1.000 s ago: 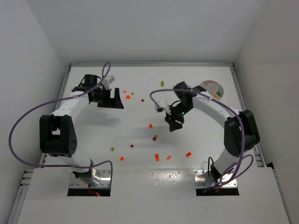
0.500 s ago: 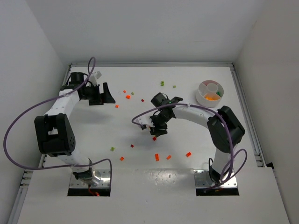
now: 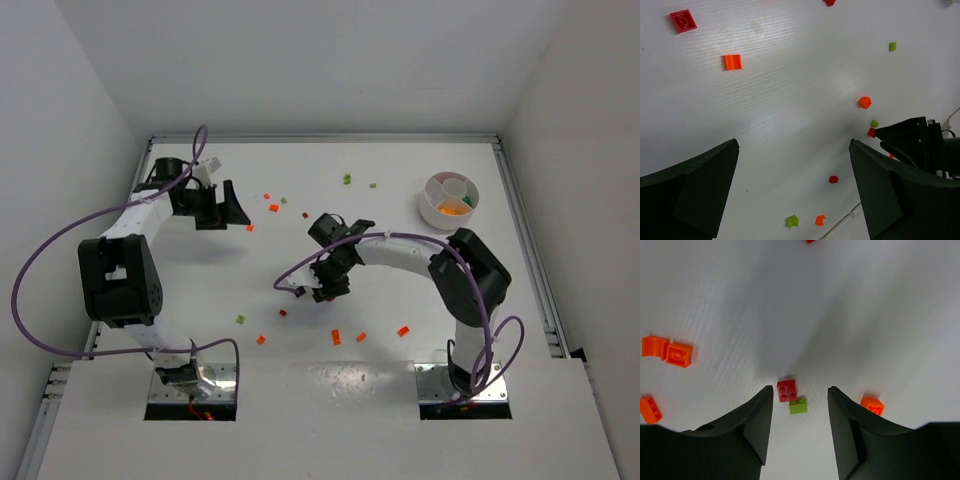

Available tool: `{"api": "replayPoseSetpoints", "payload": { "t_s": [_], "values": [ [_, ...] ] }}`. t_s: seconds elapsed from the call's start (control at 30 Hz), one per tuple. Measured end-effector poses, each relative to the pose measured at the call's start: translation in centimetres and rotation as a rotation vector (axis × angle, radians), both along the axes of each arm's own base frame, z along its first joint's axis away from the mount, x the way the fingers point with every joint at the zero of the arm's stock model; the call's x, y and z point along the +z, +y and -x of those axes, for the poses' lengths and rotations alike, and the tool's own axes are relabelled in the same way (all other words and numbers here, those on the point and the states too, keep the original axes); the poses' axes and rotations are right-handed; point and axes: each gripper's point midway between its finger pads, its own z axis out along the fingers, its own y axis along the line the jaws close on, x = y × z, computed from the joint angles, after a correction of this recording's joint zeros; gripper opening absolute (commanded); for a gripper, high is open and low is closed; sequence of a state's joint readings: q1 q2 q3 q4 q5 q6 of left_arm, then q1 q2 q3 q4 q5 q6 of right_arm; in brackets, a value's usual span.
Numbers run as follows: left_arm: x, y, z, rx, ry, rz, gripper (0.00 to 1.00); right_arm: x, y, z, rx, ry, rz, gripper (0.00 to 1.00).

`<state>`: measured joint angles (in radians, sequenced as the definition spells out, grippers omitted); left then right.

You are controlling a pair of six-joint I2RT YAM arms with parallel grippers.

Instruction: Sort the legos into containers by color

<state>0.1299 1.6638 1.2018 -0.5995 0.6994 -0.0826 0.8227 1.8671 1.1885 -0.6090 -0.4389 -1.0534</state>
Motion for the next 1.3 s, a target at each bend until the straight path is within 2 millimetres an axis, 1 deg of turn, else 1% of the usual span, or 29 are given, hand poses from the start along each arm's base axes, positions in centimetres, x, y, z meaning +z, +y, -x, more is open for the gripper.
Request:
{"api": "replayPoseSetpoints", "payload": {
  "t_s": [0.17,0.37,0.47,0.53,0.67,0.7,0.8,0.87,0.9,1.0,1.03,1.1,1.13,1.17,1.23,1.3],
  "values": [
    [0.0,-0.2,0.1,-0.007,0.005,0.011,0.99,-0.9,-0.5,0.0,-0.003,-0.002,0.026,0.48],
    [-0.2,-0.3,0.2,-0.013,0.013,0.021,0.99,-2.5,-1.1,0.3,0.003,0.019,0.064,0.48],
    [-0.4,-0.4,0.2,-0.017,0.02,0.029,0.99,-2.7,-1.2,0.4,0.004,0.023,0.069,0.48],
    [-0.5,-0.5,0.2,-0.019,0.025,0.033,0.99,-2.7,-1.2,0.4,0.005,0.023,0.068,0.45],
    [-0.6,-0.5,0.2,-0.02,0.027,0.036,0.99,-2.8,-1.3,0.5,0.005,0.028,0.072,0.34],
    [-0.6,-0.5,0.3,-0.02,0.027,0.036,0.99,-2.8,-1.3,0.5,0.005,0.028,0.072,0.28],
    [-0.6,-0.5,0.2,-0.02,0.027,0.036,0.99,-2.9,-1.3,0.7,0.007,0.034,0.07,0.17],
    [-0.7,-0.5,0.2,-0.02,0.029,0.036,0.99,-2.9,-1.3,0.6,0.007,0.031,0.067,0.12],
    [-0.7,-0.5,0.2,-0.02,0.031,0.037,0.99,-2.9,-1.4,0.6,0.006,0.03,0.065,0.08],
    [-1.0,-0.5,0.3,-0.02,0.04,0.037,0.99,-2.7,-1.6,0.5,-0.012,0.027,0.062,0.01],
    [-1.1,-0.5,0.2,-0.019,0.041,0.035,0.99,-2.5,-1.7,0.4,-0.03,0.03,0.066,0.0],
    [-1.1,-0.4,0.2,-0.015,0.041,0.029,0.99,-1.7,-2.0,0.1,-0.081,0.042,0.063,0.0],
    [-1.2,-0.3,0.2,-0.014,0.042,0.026,0.99,-0.8,-2.1,-0.3,-0.114,0.045,0.053,0.0],
    [-1.2,-0.3,0.2,-0.011,0.043,0.022,0.99,0.4,-2.0,-1.1,-0.16,0.047,0.032,0.0],
    [-1.2,-0.2,0.1,-0.01,0.042,0.018,0.99,3.5,-1.9,-3.7,-0.256,0.02,-0.03,0.0],
    [-1.0,-0.4,-0.1,-0.012,0.039,0.012,0.99,7.4,-2.1,-7.6,-0.374,-0.018,-0.116,0.0]
  ]
}}
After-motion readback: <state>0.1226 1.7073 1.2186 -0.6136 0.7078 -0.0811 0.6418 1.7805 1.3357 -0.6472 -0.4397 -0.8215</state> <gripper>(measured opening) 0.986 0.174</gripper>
